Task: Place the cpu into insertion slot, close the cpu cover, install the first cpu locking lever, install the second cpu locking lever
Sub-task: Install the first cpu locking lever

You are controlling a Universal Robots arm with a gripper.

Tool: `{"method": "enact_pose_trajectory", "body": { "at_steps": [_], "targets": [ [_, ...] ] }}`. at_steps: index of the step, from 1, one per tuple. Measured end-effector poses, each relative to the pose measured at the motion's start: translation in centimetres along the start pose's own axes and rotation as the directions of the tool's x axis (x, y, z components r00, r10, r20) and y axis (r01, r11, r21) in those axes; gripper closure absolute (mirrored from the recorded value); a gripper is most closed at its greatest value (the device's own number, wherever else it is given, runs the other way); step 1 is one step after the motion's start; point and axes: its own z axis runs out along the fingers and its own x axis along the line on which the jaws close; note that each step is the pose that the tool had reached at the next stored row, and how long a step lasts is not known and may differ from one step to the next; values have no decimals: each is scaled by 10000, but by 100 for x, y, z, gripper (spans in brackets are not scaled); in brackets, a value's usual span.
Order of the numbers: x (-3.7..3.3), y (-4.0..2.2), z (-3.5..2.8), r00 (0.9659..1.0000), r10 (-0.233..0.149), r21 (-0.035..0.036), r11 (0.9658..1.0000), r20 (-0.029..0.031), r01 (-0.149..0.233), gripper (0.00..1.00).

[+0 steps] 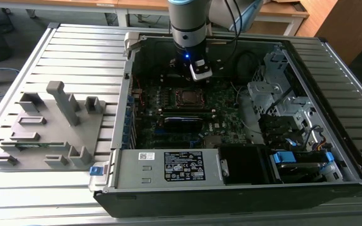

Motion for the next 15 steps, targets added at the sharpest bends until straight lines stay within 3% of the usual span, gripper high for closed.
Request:
{"method": "enact_pose_trajectory", "body": {
  "at_steps": [15],
  "targets": [
    [23,26,2,9997,243,27,9997,61,-243,89]
  ]
}}
